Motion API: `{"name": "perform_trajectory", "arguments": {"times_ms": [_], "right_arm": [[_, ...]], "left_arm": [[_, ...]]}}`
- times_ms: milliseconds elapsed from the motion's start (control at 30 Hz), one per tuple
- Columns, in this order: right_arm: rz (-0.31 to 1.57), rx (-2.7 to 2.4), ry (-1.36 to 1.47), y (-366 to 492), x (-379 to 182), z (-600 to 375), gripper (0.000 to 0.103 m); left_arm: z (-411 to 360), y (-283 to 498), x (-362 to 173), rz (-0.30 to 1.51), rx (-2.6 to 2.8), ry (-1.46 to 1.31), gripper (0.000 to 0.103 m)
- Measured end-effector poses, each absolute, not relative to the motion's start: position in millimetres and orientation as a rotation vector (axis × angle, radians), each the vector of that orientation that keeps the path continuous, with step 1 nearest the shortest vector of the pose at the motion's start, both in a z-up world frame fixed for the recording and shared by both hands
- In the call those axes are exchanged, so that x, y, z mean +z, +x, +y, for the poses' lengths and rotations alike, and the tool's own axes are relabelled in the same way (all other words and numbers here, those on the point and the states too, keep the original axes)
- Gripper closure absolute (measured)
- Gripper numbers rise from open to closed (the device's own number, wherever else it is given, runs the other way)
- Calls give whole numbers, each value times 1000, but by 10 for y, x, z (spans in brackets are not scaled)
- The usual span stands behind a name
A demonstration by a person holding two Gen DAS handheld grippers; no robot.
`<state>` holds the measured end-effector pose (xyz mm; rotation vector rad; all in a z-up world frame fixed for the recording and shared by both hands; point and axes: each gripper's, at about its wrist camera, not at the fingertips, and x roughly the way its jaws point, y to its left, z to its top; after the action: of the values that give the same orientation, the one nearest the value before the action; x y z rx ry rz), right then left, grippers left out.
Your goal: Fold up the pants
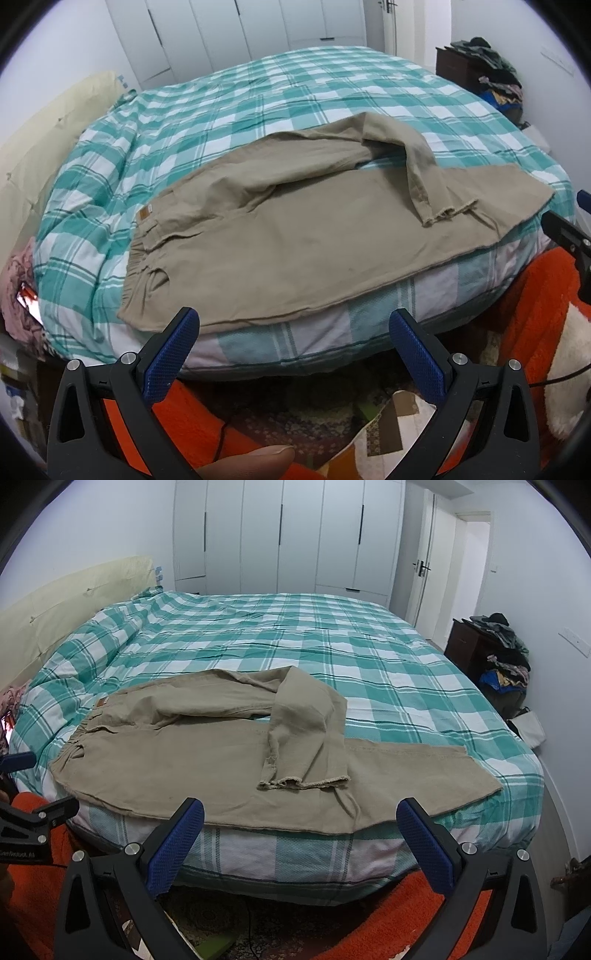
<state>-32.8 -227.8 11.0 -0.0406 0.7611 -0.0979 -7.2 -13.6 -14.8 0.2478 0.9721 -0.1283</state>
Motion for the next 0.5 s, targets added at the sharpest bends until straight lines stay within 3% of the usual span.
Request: {"name": "perform_trajectory", "arguments": {"times_ms": [500], "right_arm": [[806, -186, -45, -290, 70, -2402, 0]], "left_arm": [[-170, -55, -183, 984, -134, 263, 1]]}}
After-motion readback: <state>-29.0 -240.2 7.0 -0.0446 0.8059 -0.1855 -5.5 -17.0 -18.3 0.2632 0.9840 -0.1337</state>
